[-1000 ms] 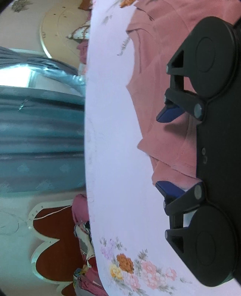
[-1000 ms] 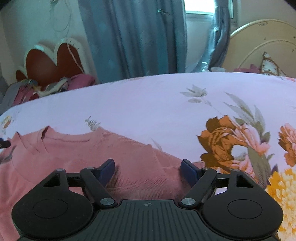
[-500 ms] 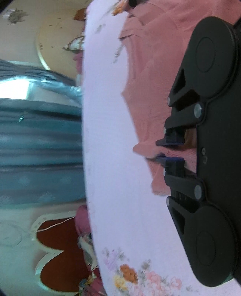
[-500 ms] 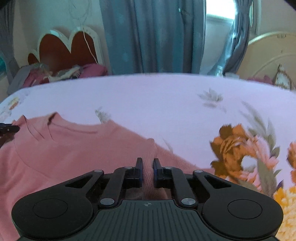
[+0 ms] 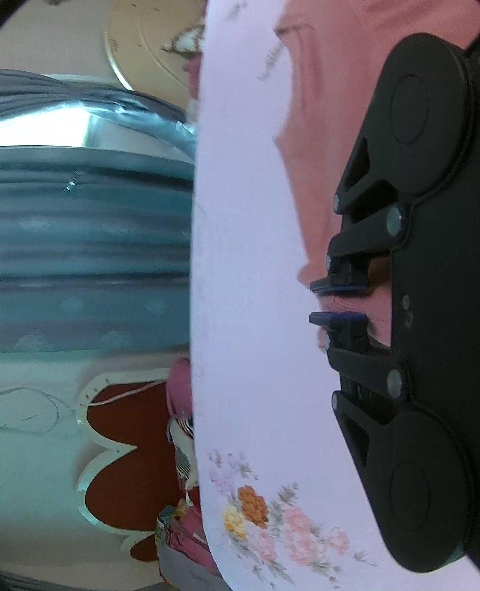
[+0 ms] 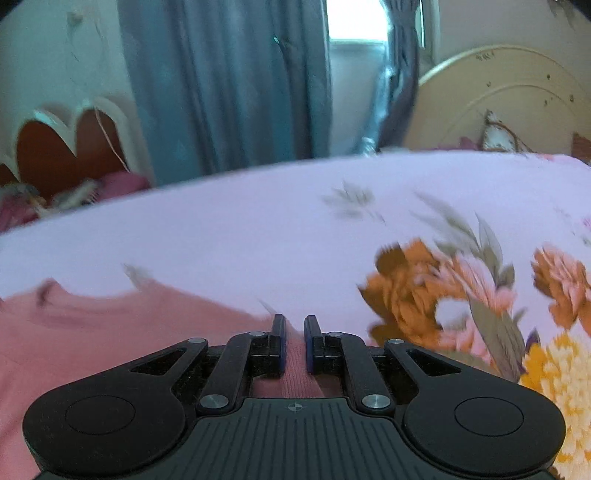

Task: Fold small clothes

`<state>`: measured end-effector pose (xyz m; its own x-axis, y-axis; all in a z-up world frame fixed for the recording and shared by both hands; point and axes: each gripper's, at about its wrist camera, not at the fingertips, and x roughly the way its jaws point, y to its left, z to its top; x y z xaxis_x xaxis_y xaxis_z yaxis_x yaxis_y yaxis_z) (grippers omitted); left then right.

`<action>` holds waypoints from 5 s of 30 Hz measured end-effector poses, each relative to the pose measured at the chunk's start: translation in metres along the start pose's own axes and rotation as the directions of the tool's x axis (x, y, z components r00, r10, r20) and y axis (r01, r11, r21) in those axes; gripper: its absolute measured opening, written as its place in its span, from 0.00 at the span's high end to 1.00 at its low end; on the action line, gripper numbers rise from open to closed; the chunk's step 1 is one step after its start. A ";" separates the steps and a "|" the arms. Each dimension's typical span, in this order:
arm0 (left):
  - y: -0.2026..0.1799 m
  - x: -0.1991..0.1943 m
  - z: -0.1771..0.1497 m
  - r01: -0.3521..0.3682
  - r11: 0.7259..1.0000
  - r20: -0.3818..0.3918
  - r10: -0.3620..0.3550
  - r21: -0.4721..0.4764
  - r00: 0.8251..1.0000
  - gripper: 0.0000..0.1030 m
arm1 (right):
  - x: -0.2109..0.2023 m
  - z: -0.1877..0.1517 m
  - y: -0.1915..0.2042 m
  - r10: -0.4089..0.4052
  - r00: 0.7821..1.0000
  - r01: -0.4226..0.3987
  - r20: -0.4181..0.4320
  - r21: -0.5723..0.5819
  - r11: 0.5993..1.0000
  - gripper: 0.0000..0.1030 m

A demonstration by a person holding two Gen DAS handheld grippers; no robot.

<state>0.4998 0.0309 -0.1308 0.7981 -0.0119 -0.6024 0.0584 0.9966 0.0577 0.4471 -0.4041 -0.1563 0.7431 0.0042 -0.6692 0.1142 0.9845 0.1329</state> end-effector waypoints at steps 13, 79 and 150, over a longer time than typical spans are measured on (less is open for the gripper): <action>0.009 -0.027 -0.002 -0.019 1.000 -0.006 0.019 -0.016 1.000 0.36 | -0.045 0.008 -0.003 0.014 0.997 -0.016 0.071 0.022 1.000 0.86; -0.036 -0.104 -0.074 0.133 0.991 -0.188 -0.132 -0.008 0.973 0.39 | -0.124 -0.099 0.092 0.005 1.000 -0.007 -0.011 -0.124 0.992 0.45; 0.045 -0.112 -0.111 0.231 0.707 -0.078 -0.376 -0.669 0.923 0.17 | -0.097 -0.100 0.192 0.142 0.985 -0.156 -0.100 -0.152 0.976 0.38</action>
<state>0.3467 0.0860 -0.1490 0.6680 -0.3794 -0.6402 -0.1753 0.7558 -0.6309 0.3307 -0.1984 -0.1388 0.6822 0.1611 -0.7132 -0.1048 0.9869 0.1227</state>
